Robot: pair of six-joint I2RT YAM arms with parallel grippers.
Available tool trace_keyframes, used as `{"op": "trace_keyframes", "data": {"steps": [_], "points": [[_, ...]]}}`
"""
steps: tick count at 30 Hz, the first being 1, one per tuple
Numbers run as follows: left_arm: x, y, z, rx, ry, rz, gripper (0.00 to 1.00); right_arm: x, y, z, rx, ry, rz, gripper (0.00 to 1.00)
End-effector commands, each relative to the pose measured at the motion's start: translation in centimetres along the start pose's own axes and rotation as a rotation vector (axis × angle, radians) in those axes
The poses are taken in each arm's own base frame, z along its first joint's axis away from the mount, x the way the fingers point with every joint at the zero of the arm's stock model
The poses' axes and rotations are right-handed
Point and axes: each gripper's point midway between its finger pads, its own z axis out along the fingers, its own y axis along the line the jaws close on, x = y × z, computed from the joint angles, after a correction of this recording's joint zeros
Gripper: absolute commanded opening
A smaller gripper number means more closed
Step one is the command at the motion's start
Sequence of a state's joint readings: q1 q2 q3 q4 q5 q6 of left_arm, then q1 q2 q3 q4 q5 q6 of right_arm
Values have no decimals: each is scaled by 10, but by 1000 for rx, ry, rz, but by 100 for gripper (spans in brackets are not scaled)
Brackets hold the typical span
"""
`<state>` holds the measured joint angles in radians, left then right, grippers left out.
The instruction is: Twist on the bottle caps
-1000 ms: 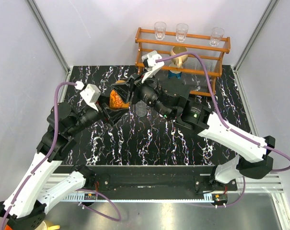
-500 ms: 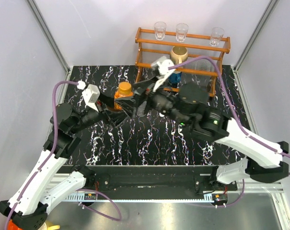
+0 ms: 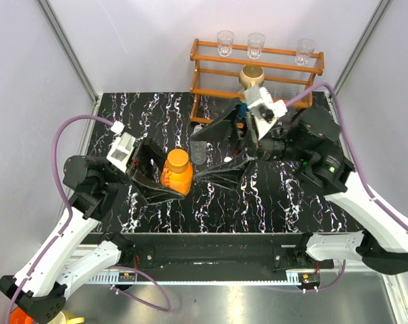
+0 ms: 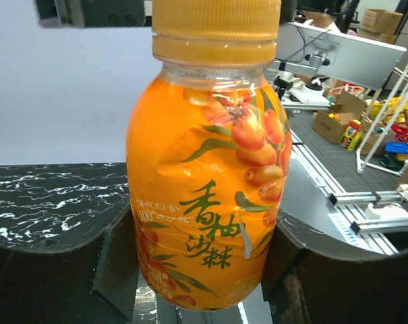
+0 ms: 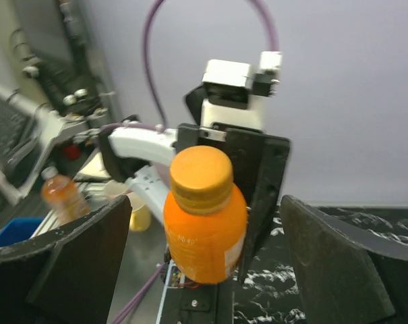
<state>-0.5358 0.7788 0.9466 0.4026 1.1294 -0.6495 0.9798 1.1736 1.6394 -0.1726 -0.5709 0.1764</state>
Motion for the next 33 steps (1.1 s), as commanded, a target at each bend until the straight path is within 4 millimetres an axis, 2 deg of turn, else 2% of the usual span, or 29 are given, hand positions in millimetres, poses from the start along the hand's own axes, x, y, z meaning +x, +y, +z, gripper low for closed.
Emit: {"op": "trace_keyframes", "data": {"steps": [1,5,9,20,24,27,28,33], "points": [[-9,-23,0,102,24,38,41,6,45,9,-385,-8,-80,100],[-8,-22,0,97,28,24,40,-3,49,20,-478,-37,-71,99],[-6,-20,1,95,28,17,40,6,49,27,-540,-26,-25,97],[-3,-18,-1,75,21,15,38,7,51,28,-571,-30,2,85],[-4,-16,0,68,15,18,38,5,50,28,-562,-19,8,77],[-4,-14,0,58,12,17,38,7,47,28,-555,-12,13,67],[-5,-13,0,54,10,24,38,8,45,29,-549,-10,16,60],[-4,-11,0,39,9,24,38,9,41,29,-525,-7,25,40]]}}
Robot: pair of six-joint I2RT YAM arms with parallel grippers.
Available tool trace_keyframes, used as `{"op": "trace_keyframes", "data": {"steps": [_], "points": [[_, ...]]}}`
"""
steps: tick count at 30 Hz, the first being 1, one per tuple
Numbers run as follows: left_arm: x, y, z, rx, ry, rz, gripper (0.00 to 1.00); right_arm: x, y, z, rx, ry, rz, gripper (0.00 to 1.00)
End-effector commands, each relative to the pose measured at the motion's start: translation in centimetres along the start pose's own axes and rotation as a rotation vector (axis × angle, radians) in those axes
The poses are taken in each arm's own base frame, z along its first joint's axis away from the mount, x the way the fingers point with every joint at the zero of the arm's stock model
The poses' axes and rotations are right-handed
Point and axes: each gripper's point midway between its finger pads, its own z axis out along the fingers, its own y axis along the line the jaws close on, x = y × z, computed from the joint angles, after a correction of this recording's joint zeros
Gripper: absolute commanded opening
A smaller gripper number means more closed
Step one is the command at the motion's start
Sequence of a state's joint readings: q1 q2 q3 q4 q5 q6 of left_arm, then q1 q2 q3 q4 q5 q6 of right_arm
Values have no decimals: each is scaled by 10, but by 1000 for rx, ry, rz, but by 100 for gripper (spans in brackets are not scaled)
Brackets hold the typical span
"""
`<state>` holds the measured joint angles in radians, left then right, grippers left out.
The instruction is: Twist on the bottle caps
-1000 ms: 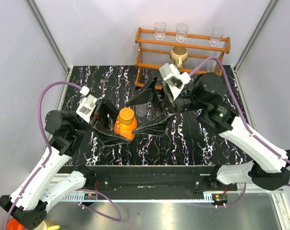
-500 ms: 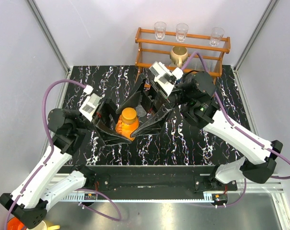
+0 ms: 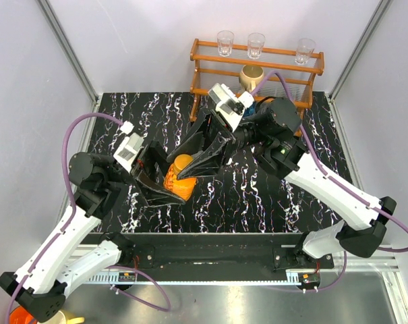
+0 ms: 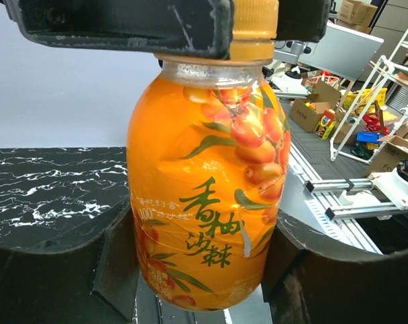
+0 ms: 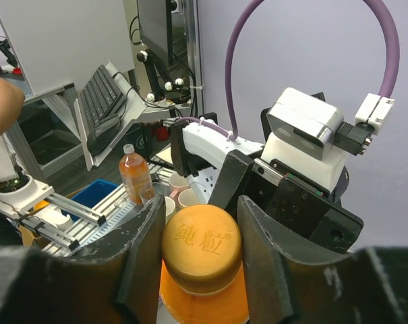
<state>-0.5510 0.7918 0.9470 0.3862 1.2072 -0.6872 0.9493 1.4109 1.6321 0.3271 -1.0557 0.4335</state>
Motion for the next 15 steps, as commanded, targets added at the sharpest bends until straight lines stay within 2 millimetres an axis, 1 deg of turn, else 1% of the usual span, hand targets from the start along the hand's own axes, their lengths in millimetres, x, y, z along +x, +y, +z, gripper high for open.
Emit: {"op": "trace_keyframes", "data": {"steps": [1,2,5,6,7,8,9,10,11,12,13,14,15], "points": [[-18,0,-1,-38,-51,105,38,-16,17,-4,-32,-1,-28,37],[-16,2,-1,-48,-50,99,38,-17,15,-5,-19,-3,-26,30],[-19,9,-3,-88,-59,115,37,-16,7,-6,35,5,-10,23],[-23,13,-3,-114,-71,125,37,-14,2,-6,57,12,-24,21],[-22,19,-5,-142,-66,137,37,-7,-8,-8,114,29,16,19],[-24,23,-5,-162,-68,146,37,-8,-13,-8,147,31,18,15],[-32,29,-7,-208,-89,165,37,-5,-21,-11,189,43,1,13],[-29,38,-10,-257,-76,173,37,5,-36,-16,285,64,48,11],[-30,44,-12,-293,-78,181,37,7,-45,-20,341,68,53,10],[-35,56,-17,-365,-95,192,36,10,-54,-24,398,73,48,8],[-34,63,-21,-413,-83,201,37,17,-73,-33,514,78,75,6],[-36,69,-24,-451,-85,208,36,19,-82,-37,569,79,85,4],[-42,79,-30,-524,-106,224,37,20,-90,-41,623,71,115,1]]}}
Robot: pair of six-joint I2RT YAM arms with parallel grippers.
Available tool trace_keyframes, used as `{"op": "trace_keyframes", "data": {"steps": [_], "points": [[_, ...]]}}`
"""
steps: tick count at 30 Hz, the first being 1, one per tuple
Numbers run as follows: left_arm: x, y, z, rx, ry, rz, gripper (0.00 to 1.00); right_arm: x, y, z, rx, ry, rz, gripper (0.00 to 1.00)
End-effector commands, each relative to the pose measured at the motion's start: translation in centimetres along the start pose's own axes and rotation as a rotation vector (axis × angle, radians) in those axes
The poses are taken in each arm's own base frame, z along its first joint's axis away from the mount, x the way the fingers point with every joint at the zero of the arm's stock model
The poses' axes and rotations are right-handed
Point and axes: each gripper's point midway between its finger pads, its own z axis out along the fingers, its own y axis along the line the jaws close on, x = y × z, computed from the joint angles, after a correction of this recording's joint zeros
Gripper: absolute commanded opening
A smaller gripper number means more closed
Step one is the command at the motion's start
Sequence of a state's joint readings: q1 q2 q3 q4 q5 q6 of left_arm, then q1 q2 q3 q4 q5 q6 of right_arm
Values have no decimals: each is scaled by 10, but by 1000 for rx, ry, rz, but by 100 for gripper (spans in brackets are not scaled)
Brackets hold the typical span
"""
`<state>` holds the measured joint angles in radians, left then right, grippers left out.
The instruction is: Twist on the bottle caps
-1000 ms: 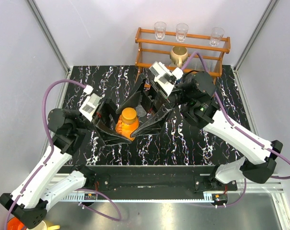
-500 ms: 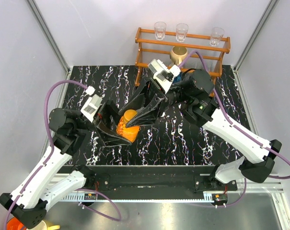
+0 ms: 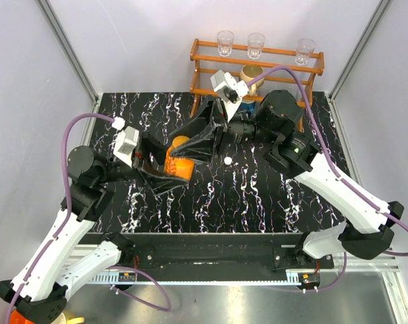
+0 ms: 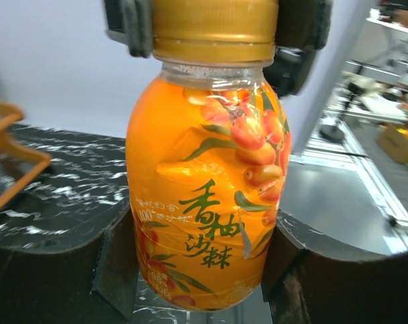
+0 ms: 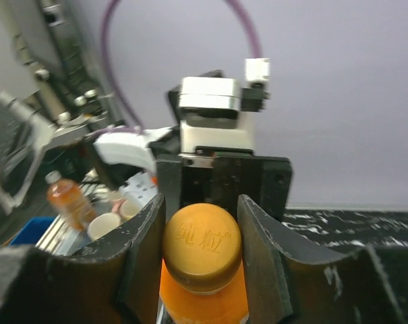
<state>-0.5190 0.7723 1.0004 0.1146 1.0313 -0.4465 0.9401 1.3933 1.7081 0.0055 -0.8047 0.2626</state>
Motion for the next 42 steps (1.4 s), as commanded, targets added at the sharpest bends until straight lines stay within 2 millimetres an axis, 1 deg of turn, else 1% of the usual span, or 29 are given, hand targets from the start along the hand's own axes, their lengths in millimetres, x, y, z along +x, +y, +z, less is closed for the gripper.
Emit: {"op": "trace_keyframes", "data": {"steps": [1,3,4,6,7,8,9,10,11,16,20,21,23,24,26,27,28,30,32,33,34,35,36,37,38,39,40,41,42], "points": [[-31,55,-14,-345,-78,147,37,27,-72,-17,435,60,129,1],[-35,68,-20,-430,-88,154,37,29,-80,-16,520,47,164,0],[-34,73,-23,-461,-82,156,37,32,-95,-22,628,37,172,0],[-35,81,-29,-519,-86,163,37,33,-88,-13,659,41,163,1],[-34,84,-32,-542,-79,163,36,41,-101,-19,767,56,155,1],[-34,85,-34,-561,-81,168,36,33,-99,-16,792,45,138,1],[-34,92,-38,-602,-84,167,36,40,-94,-11,814,78,119,1],[-32,96,-42,-629,-74,165,35,34,-102,-14,903,64,91,0],[-33,102,-48,-682,-83,167,34,35,-105,-15,946,81,62,0],[-25,114,-65,-794,-60,160,33,38,-115,-11,1074,115,18,1],[-23,116,-72,-835,-53,163,33,36,-119,-9,1092,102,24,18],[-22,115,-71,-825,-48,168,33,34,-118,-7,1083,97,24,34],[-20,110,-68,-793,-43,169,33,26,-113,-5,1046,86,13,50],[-20,108,-66,-778,-47,168,33,14,-106,-4,1012,56,9,63],[-18,100,-59,-719,-46,161,34,4,-99,-6,982,37,-3,71],[-20,96,-55,-687,-59,159,36,-11,-90,-10,955,-5,1,74],[-18,93,-53,-665,-60,152,36,-14,-87,-12,938,-14,6,81],[-18,82,-43,-587,-78,128,37,-30,-80,-23,898,-54,41,84],[-12,67,-32,-472,-66,108,38,-35,-77,-32,875,-67,69,87],[-17,59,-27,-423,-87,105,38,-45,-70,-39,825,-83,75,88],[-16,52,-24,-375,-90,95,39,-41,-68,-41,791,-70,90,88],[-8,37,-17,-268,-68,77,39,-41,-62,-41,732,-67,108,89],[-14,26,-14,-209,-90,78,39,-52,-40,-39,603,-81,97,89],[-13,18,-11,-152,-89,65,40,-40,-41,-41,568,-51,99,90],[-9,3,-9,-57,-69,59,40,-38,-33,-41,502,-35,76,93],[-13,-7,-8,-8,-84,42,41,-42,-7,-39,366,-33,42,93],[-12,-12,-7,29,-78,32,41,-29,-1,-37,308,-2,37,94],[-10,-19,-7,71,-61,25,42,-34,13,-35,225,-22,-27,95],[-13,-26,-7,101,-62,21,42,-35,38,-37,109,-21,-57,95]]}}
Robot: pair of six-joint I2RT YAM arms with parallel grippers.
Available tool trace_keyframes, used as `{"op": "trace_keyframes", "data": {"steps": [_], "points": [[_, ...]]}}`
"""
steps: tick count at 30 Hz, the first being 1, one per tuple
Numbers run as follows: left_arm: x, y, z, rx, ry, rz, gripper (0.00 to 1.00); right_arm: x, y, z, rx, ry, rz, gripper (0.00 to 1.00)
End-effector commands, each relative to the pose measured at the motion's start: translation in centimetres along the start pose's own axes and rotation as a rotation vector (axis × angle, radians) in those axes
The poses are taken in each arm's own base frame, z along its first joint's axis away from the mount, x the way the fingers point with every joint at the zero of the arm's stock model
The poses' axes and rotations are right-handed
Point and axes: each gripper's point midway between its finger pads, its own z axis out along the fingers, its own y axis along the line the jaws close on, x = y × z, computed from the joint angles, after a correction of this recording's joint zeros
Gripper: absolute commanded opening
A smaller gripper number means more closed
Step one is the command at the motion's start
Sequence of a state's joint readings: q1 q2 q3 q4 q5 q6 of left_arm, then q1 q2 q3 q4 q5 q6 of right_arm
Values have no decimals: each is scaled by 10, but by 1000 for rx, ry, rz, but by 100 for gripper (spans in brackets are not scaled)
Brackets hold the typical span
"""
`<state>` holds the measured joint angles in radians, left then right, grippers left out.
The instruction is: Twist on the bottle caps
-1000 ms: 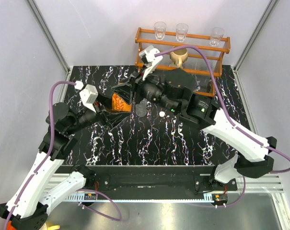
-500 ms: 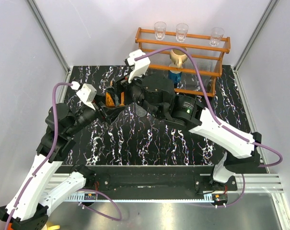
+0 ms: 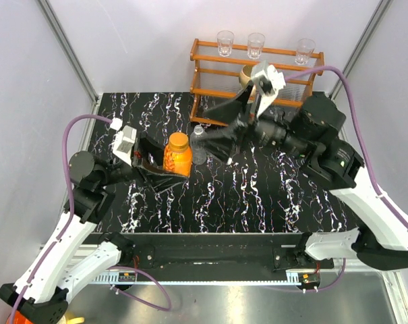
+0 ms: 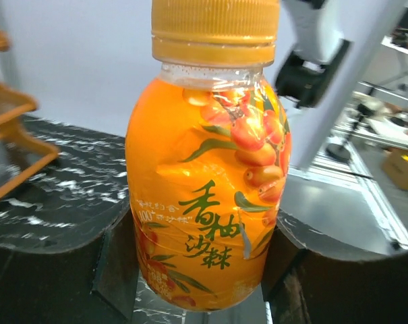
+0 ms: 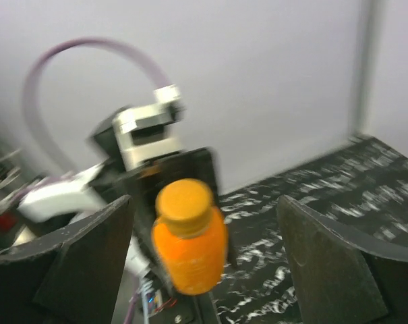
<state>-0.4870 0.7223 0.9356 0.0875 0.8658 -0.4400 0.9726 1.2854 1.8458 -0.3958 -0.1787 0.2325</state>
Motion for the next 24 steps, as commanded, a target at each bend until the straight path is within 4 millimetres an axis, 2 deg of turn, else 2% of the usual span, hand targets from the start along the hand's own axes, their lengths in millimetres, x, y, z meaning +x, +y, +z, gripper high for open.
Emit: {"op": "trace_keyframes", "data": {"steps": [1,2,3,5,6,8,11,15,19,24], "points": [[-17,-60,-7,314,3,30,42,18,82,-29,-534,18,-104,95],[-15,-65,-8,340,16,31,42,12,89,-33,-578,-24,-132,95],[-15,-67,-9,352,25,20,42,13,97,-39,-634,-24,-140,95],[-16,-73,-10,380,38,20,42,13,99,-38,-658,-31,-142,95],[-16,-75,-10,386,43,11,43,17,99,-34,-682,-19,-142,94],[-17,-79,-12,402,52,13,43,9,104,-32,-715,-48,-153,94],[-15,-78,-11,401,59,6,43,9,109,-26,-767,-58,-142,93],[-15,-75,-9,388,56,0,43,16,109,-14,-808,-37,-110,90],[-16,-73,-8,382,49,3,43,21,110,-8,-834,-16,-71,85],[-15,-69,-7,358,40,1,42,22,109,-8,-830,-26,-72,73]]}}
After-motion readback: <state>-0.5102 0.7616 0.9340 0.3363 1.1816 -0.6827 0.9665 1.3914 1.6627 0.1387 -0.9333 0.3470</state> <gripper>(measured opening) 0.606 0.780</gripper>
